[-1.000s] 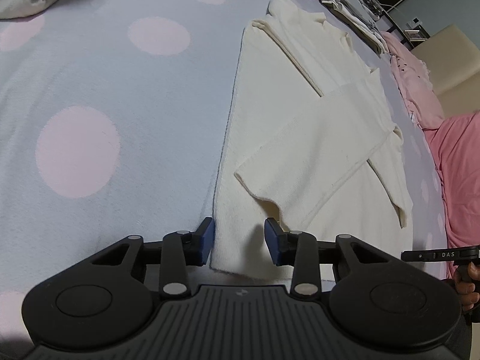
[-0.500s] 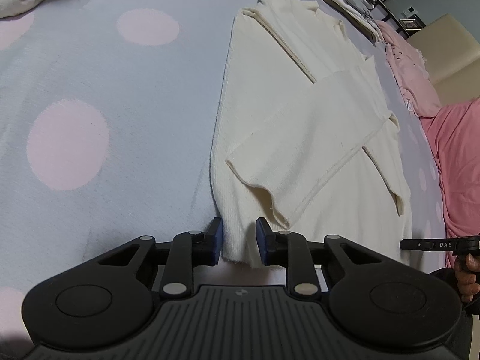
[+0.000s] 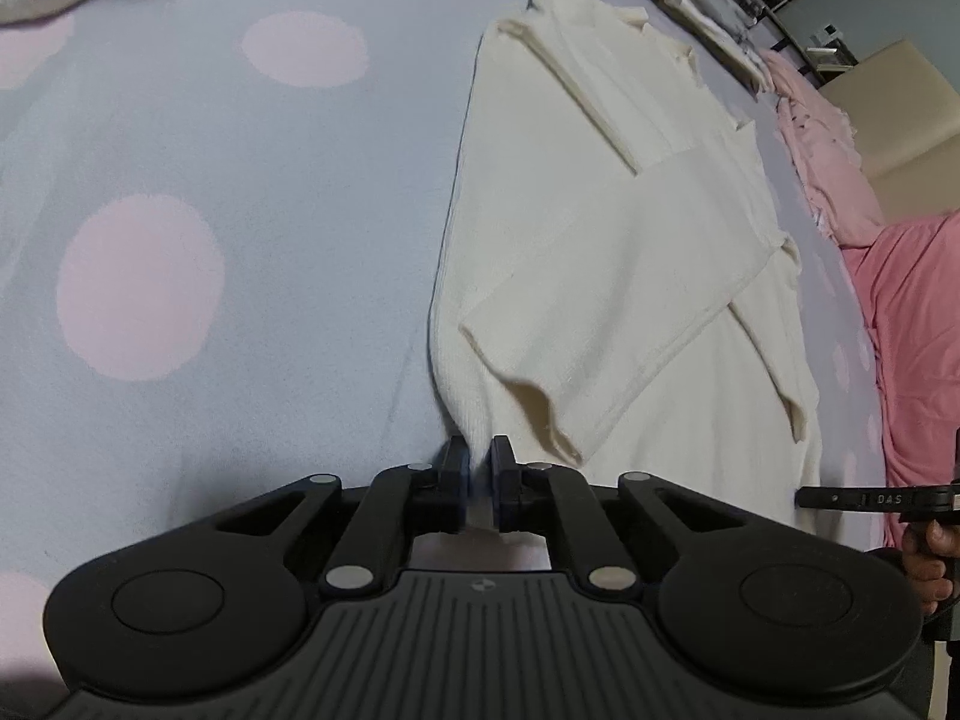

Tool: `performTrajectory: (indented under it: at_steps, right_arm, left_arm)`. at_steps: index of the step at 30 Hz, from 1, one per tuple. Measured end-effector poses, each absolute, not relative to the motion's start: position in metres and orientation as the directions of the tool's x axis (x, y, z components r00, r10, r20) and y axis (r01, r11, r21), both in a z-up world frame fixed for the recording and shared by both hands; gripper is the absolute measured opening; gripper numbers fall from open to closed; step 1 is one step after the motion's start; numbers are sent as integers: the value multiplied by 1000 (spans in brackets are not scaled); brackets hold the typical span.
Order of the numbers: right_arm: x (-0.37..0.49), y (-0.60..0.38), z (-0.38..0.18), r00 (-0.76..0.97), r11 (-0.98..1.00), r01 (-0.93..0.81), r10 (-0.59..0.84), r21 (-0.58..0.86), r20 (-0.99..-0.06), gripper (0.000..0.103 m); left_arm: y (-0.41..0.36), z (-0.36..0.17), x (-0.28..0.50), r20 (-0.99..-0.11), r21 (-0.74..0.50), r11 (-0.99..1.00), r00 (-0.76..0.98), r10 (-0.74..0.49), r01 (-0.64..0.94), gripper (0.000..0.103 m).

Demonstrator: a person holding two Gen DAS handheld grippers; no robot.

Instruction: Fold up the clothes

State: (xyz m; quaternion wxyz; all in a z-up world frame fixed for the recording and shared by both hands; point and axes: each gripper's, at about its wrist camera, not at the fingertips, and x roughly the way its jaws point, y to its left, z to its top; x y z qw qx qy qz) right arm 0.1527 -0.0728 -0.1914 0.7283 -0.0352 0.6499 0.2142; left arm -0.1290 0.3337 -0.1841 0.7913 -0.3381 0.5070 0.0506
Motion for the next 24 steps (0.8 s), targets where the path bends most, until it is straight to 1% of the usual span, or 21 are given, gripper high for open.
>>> performTrajectory:
  at_steps: [3, 5, 8, 11, 12, 16, 19, 22, 23, 24]
  right_arm:
    - [152, -76, -187, 83, 906, -350, 281, 236, -956, 9]
    - [148, -79, -181, 104, 906, -341, 300, 250, -948, 8]
    - [140, -85, -173, 116, 899, -322, 349, 297, -930, 8]
    - [122, -76, -165, 111, 887, -324, 380, 328, -918, 8]
    - [118, -77, -161, 107, 883, -332, 386, 333, -916, 8]
    - [92, -92, -161, 96, 870, -351, 401, 346, -911, 7]
    - [76, -94, -142, 94, 868, -364, 394, 337, -914, 5]
    - [68, -112, -141, 96, 880, -352, 373, 319, -923, 5]
    - [67, -114, -143, 91, 885, -343, 366, 315, -926, 5]
    - [69, -111, -148, 77, 888, -335, 358, 314, -931, 6]
  left_arm:
    - [343, -175, -133, -819, -523, 743, 488, -302, -417, 4]
    - [353, -170, -138, -790, -579, 697, 502, -353, -422, 4]
    - [363, -153, -144, -778, -595, 696, 505, -373, -402, 4]
    - [359, -137, -146, -802, -556, 744, 476, -362, -370, 3]
    - [358, -132, -146, -810, -542, 760, 466, -357, -359, 0]
    - [350, -119, -159, -846, -478, 821, 415, -335, -313, 0]
    - [355, -120, -166, -859, -455, 830, 404, -315, -321, 0]
    - [361, -124, -166, -868, -435, 833, 405, -287, -342, 0]
    - [363, -126, -163, -868, -433, 831, 410, -279, -351, 3]
    - [362, -128, -159, -871, -428, 831, 408, -275, -355, 13]
